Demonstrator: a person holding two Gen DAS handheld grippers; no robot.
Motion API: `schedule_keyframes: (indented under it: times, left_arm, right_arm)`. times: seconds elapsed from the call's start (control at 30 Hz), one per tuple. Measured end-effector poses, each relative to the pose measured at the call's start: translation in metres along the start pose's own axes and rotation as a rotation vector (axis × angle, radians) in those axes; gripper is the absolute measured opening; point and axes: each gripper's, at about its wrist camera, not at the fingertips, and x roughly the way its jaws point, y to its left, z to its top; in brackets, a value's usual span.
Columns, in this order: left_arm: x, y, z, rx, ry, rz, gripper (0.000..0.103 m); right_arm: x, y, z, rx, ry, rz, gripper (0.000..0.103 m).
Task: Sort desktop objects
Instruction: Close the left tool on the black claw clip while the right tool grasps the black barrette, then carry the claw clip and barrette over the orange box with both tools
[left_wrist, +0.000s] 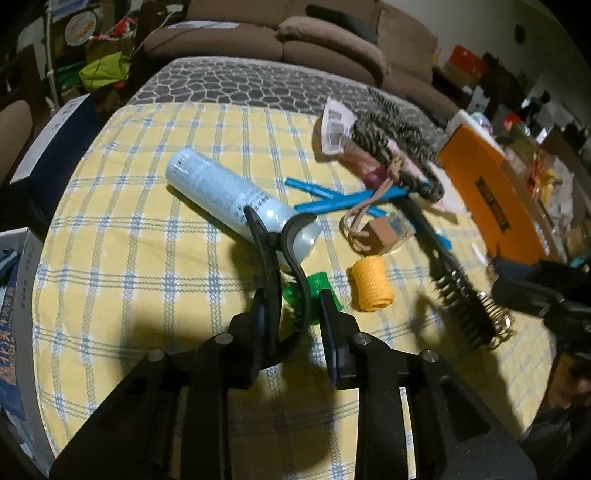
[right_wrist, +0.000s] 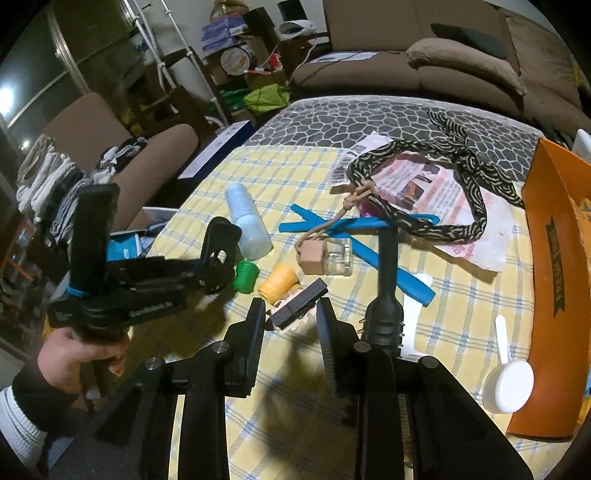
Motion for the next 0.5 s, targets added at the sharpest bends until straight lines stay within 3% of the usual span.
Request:
schedule_keyframes:
  times: [0.3,0.5]
  left_arm:
    - [-0.032,-0.005,0.007,-0.043,-0.109,-0.050,0.018]
    - [-0.043,-0.041,0.014,0.018,-0.145,-0.096,0.018]
  right_arm:
    - [-0.019,-0.013,0.002,0.016,-0.052,-0.010,0.028]
    - [-0.037,-0.028,0.003,0.028,-0.098,-0.056,0.028]
